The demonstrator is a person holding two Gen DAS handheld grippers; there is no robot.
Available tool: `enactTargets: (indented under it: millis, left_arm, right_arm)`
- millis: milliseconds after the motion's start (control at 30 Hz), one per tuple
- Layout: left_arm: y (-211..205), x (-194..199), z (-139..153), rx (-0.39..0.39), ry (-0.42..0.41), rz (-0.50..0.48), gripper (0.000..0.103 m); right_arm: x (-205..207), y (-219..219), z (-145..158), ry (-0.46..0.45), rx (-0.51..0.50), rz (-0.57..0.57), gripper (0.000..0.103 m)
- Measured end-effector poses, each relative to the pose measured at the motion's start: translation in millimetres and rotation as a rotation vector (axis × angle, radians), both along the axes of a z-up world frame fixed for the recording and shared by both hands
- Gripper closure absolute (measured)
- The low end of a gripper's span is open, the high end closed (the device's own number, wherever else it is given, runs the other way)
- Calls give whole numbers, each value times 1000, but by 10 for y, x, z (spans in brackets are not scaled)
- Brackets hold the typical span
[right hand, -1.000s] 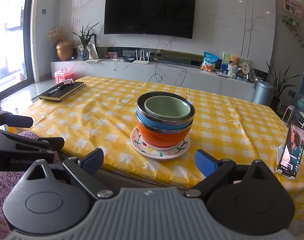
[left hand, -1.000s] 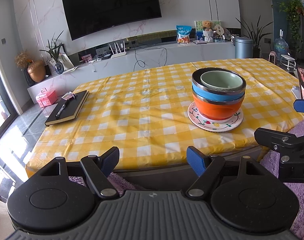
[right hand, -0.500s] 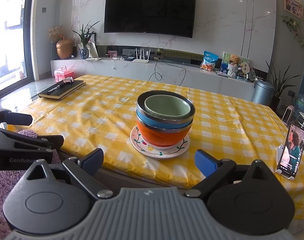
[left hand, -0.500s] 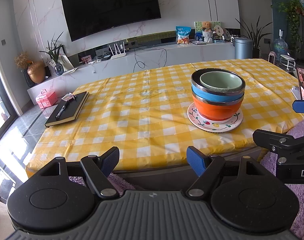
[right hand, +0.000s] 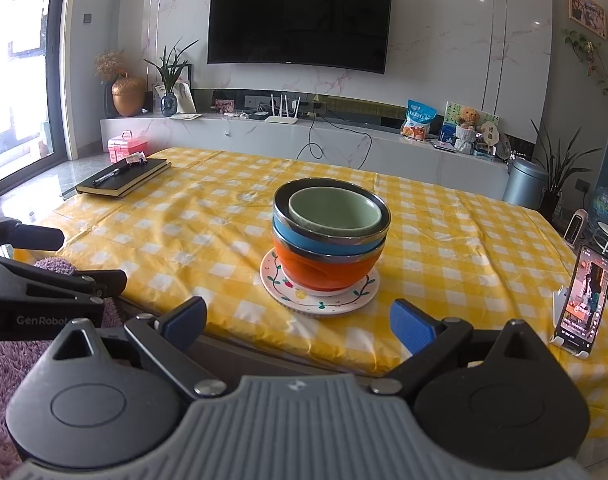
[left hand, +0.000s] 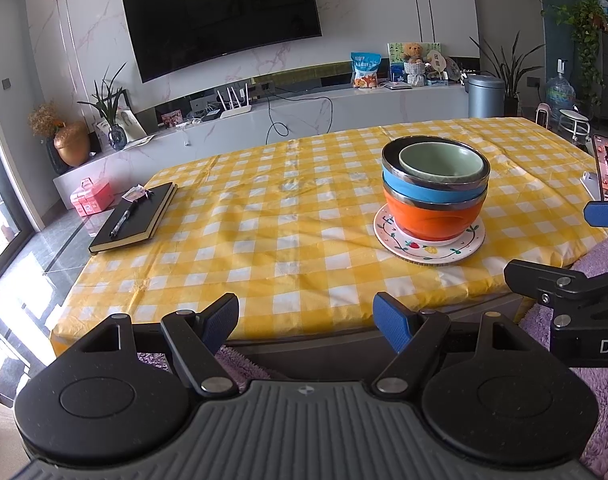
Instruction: Organize plates and bowls
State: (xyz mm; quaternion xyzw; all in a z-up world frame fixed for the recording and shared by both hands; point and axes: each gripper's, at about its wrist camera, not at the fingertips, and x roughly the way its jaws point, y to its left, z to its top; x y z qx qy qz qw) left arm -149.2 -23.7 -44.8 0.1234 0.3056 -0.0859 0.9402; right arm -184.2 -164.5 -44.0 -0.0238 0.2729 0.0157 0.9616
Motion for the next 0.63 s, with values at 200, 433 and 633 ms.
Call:
enactTargets:
  millis: [200, 433, 633]
  left_arm:
    - [-21, -1, 4, 1, -3, -4, 13]
    - [-18, -3, 2, 1, -4, -5, 13]
    - [-34, -8, 27, -1, -9, -3, 13]
  right_arm:
    - [-1, 5, 2, 0, 0, 0, 6]
    - [-1, 7, -5, 2, 0, 1, 6]
    - [-1, 12, -18, 5, -4, 5, 6]
